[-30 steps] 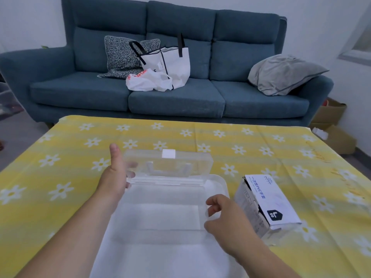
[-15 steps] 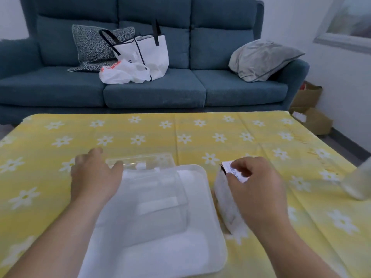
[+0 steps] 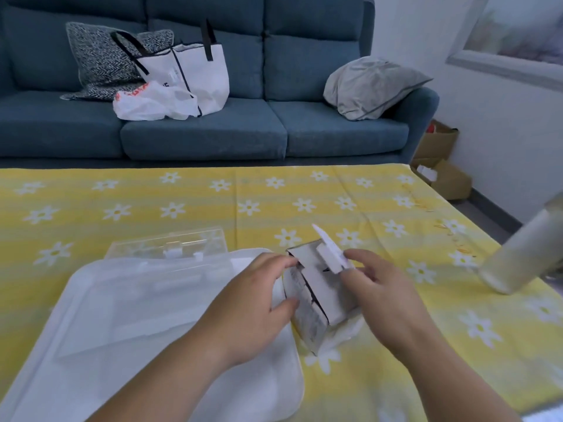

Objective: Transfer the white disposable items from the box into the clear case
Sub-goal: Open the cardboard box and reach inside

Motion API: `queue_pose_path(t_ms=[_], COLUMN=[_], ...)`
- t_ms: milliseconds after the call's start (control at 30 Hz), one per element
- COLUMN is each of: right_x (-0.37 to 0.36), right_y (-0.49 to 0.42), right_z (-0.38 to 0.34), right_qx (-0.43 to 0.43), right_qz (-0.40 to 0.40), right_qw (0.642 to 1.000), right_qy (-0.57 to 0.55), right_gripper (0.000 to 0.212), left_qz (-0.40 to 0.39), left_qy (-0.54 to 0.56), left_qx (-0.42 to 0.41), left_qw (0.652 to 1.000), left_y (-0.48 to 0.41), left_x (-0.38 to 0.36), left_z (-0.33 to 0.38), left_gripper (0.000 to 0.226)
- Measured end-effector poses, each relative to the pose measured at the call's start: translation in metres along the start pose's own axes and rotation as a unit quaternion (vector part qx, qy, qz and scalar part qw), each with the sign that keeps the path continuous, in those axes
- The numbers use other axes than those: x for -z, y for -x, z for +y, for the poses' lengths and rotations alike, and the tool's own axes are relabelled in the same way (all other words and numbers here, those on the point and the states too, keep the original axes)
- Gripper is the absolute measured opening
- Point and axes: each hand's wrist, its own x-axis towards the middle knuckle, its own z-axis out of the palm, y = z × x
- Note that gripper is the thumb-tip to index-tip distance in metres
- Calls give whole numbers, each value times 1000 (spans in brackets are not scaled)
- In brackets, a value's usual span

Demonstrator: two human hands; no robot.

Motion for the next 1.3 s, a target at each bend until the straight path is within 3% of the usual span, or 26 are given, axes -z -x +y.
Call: queue_pose_path(t_ms=[100,200,267,367,500,700,800,1000,1067,1167,1300], right_x=[8,21,25,19,15,19,21,39,45,49,41], right_y=[-6,-12,-10,-7,-9,-9,-10,-16,-18,-18,-15], right_z=[3,8,6,5,9,11,11,9,10,11,10], right_qx=[-9,-27,7,45,-6,1,10,-44,-39,-19,38], right_qz=[104,279,331,289,170,56,35,44,27,-1,-54], right_qw=[992,960,943,956,983,996,998,977,979,987,998], right_qy=[-65,-4,14,10,-70,-71,-59,-203,-196,-160,-22], right_gripper=[28,36,33,22,13,34,38,52,54,53,55], left_qz=[-26,-39,-25,10,-14,-47,-56,-12,-15,-67,-105], left_qy=[-36,-62,-70,-69,-35,2,63,172,170,73,23], left_qx=[-22,-42,-36,-15,18,64,89,63,26,-34,-37], left_qw=[999,996,997,997,999,997,993,983,985,995,993], left_y=[1,2,1,0,0,-1,-2,1,2,7,10], left_x=[-4,-9,-13,-17,-19,-23,-24,-19,-15,-17,-21], left_z=[3,6,7,10,17,16,14,24,27,27,29], left_gripper=[46,43,42,45,53,68,71,73,65,69,65])
